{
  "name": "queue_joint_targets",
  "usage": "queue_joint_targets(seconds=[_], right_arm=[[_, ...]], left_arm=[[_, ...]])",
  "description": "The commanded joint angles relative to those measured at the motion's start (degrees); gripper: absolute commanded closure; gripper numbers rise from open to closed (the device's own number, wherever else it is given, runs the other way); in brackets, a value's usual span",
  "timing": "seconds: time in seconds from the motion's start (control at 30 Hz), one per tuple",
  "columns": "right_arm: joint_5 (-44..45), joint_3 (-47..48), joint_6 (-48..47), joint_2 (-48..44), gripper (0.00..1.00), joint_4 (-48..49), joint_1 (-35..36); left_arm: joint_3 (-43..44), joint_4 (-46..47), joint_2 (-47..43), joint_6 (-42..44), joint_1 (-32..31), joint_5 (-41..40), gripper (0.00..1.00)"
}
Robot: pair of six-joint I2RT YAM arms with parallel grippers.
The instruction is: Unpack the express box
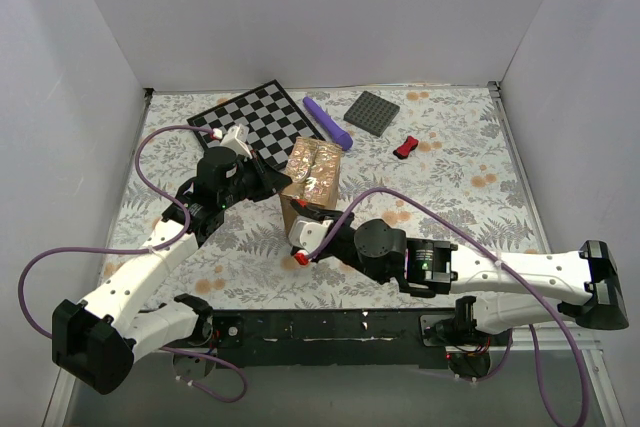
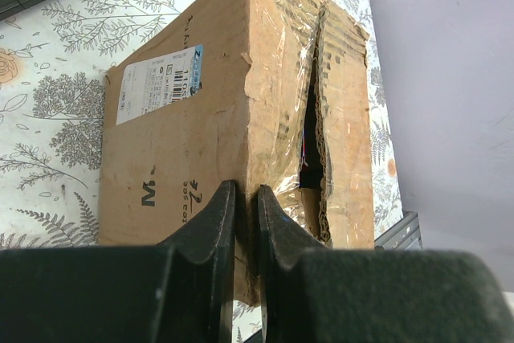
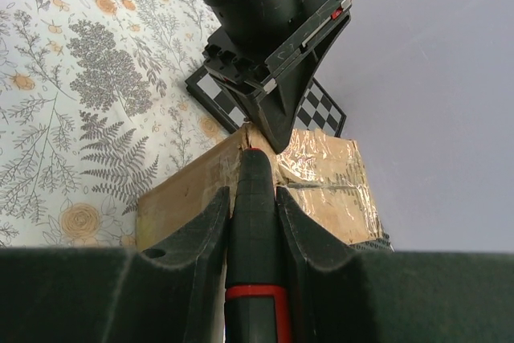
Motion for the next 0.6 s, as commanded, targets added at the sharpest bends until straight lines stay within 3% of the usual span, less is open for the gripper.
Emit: queue_joint_targets(seconds=[0.0,0.57], right_arm=[[0.5,0.7,1.8,-2.0,0.99,-1.4,-0.3],[2.8,0.8,5.9,-3.3,0.99,-10.5,-1.1]], left_arm=[[-1.3,-1.8,-0.4,0.6,-0.4,-1.0,1.0],[-1.4,-1.1,-0.7,0.3,-0.4,-0.7,1.0]])
